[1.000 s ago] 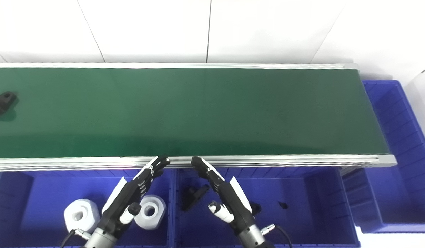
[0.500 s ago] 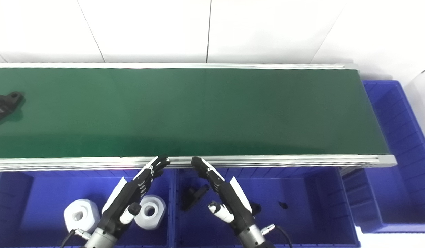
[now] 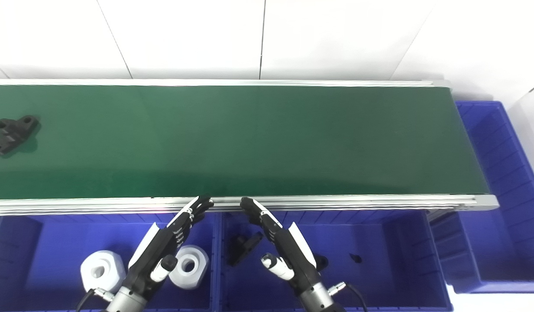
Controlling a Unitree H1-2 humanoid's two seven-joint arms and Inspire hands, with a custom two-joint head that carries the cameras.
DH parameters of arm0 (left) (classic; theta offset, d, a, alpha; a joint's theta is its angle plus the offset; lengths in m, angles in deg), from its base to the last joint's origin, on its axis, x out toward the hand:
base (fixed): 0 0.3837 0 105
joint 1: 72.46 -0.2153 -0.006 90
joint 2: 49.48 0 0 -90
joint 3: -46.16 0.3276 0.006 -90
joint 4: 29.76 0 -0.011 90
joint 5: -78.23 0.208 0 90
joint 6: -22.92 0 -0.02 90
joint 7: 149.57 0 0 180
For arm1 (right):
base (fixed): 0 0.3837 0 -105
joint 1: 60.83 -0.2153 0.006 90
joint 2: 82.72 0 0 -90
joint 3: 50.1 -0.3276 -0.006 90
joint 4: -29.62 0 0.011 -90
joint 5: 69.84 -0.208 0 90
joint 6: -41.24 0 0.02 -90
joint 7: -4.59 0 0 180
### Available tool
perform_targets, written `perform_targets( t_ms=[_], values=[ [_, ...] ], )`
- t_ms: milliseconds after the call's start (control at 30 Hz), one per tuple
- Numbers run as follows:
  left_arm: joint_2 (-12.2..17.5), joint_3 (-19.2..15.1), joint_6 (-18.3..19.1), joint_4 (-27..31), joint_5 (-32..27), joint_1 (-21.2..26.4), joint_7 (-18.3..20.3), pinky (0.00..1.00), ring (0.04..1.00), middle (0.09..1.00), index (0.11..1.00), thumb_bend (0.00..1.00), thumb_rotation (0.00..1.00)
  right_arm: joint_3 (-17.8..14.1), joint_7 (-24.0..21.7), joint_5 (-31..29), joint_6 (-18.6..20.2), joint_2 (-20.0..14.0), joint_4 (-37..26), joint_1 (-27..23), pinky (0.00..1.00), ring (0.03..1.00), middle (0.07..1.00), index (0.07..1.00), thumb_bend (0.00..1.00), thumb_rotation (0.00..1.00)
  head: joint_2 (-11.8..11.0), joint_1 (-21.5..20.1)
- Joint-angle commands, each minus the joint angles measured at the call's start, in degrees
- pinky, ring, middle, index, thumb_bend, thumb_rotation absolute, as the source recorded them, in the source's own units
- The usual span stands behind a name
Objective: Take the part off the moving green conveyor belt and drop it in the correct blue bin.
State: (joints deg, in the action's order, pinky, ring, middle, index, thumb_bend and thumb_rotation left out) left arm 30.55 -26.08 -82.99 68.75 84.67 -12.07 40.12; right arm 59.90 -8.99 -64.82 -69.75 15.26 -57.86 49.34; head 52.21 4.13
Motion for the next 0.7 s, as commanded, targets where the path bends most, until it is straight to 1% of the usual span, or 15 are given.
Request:
perform_targets(
  t_ms=[0,433,500,533,633,667],
  values=[
    [-0.1,0.1,-0.8,1.3,0.1,-0.6,-0.4,0.95,0.958,0.926,0.934,1.00,1.00,0.1,-0.4,-0.9,-1.0,0.2,-1.3,-0.1,0.89,0.918,0.915,0.931,0.91,0.98,0.0,0.0],
    [0.0,0.1,-0.7,1.4,-0.2,-0.7,-0.2,0.95,0.962,0.927,0.933,1.00,1.00,0.1,-0.3,-0.8,-0.8,0.3,-1.5,0.1,0.89,0.914,0.912,0.922,0.92,0.98,0.0,-0.1],
    [0.0,0.1,-0.8,1.2,-0.2,-0.7,-0.3,0.95,0.962,0.928,0.934,1.00,1.00,0.1,-0.3,-0.8,-1.1,0.3,-1.2,0.0,0.89,0.912,0.911,0.922,0.91,0.98,-0.4,0.2],
    [0.0,0.1,-0.9,1.0,-0.1,-0.6,-0.3,0.95,0.962,0.929,0.934,1.00,1.00,0.1,-0.3,-0.7,-1.4,0.3,-1.0,0.0,0.89,0.912,0.911,0.922,0.91,0.98,-0.7,0.5],
    [0.1,0.3,-2.0,-0.4,0.1,-0.3,-0.1,0.96,0.964,0.933,0.938,1.00,1.00,0.0,-0.3,-1.0,-1.9,0.3,0.2,-0.2,0.89,0.911,0.911,0.921,0.92,0.98,-2.6,1.5],
    [0.2,0.4,-2.8,-1.5,0.3,0.0,-0.1,0.96,0.970,0.939,0.942,0.99,1.00,0.0,-0.3,-1.0,-2.5,0.3,1.2,-0.3,0.89,0.911,0.912,0.920,0.91,0.98,-4.6,2.3]
  ],
)
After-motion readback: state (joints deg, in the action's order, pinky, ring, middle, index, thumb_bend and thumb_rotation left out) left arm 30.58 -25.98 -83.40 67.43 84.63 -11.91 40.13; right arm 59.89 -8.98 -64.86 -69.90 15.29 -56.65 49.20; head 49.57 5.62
